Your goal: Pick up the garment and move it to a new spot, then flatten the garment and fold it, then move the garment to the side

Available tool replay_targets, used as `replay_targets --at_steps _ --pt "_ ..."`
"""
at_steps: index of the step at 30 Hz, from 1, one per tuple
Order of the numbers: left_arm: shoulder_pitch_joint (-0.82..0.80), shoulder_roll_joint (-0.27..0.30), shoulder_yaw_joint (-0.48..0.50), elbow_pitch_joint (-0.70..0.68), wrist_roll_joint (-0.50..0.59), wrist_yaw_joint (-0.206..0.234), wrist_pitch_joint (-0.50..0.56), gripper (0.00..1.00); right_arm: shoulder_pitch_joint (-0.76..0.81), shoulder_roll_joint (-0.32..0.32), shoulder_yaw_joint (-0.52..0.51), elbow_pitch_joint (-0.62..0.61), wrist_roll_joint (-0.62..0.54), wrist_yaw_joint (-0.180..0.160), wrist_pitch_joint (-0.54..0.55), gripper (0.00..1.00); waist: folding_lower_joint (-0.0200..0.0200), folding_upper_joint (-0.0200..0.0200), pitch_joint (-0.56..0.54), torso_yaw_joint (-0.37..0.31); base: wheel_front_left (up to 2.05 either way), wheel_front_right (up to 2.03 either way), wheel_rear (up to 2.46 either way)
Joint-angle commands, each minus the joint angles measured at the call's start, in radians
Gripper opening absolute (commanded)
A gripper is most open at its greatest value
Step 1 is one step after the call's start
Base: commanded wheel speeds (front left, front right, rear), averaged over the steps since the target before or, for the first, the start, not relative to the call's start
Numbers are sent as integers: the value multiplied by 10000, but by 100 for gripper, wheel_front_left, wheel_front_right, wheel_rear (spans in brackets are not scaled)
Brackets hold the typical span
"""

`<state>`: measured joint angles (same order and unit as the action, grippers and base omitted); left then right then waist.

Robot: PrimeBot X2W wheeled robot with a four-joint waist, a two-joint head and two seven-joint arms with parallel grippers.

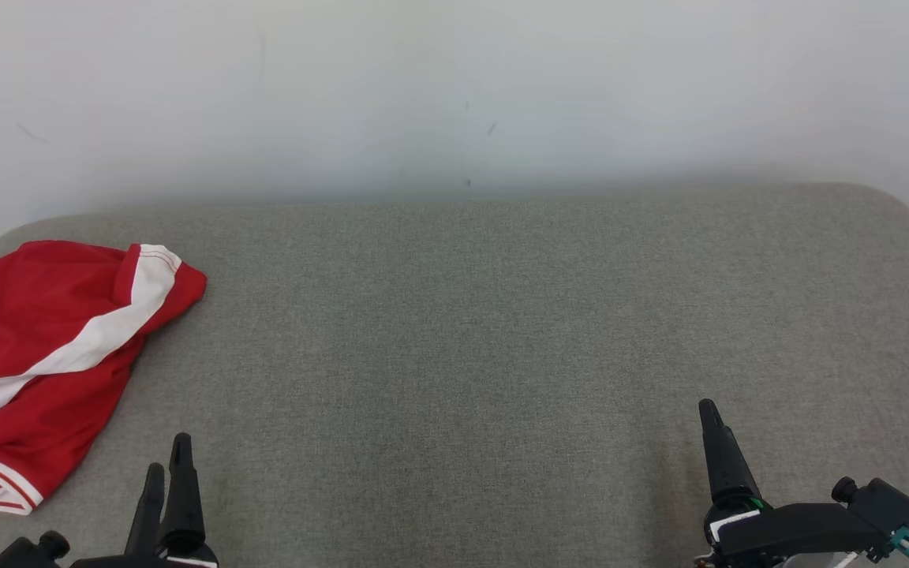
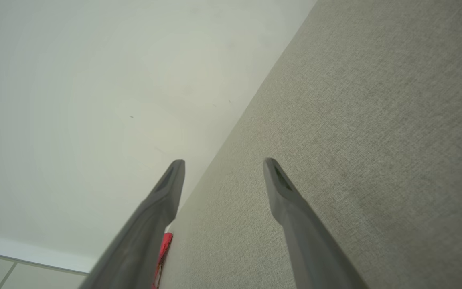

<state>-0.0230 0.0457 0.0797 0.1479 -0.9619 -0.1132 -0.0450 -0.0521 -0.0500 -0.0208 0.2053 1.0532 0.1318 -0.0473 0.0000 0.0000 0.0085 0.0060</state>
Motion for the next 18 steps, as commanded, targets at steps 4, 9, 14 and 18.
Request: replay_targets --at_steps 4,9,14,18 --pt "17 76 -154 -271 1229 64 -234 100 -39 -8 132 -216 -1018 -7 -220 100 0 0 15 11 0 0 0" --pt "74 210 -387 -371 2218 150 -401 100 -19 -7 280 -249 -2061 -8 -386 100 0 0 35 20 0 0 0" --pt "107 326 -595 -412 2978 285 -561 100 -9 -7 400 -277 -3063 -9 -546 100 0 0 53 20 0 0 0" --pt "140 399 -710 -439 3386 387 -649 100 23 -7 467 -286 -3554 -9 -637 100 0 0 50 16 0 0 0"
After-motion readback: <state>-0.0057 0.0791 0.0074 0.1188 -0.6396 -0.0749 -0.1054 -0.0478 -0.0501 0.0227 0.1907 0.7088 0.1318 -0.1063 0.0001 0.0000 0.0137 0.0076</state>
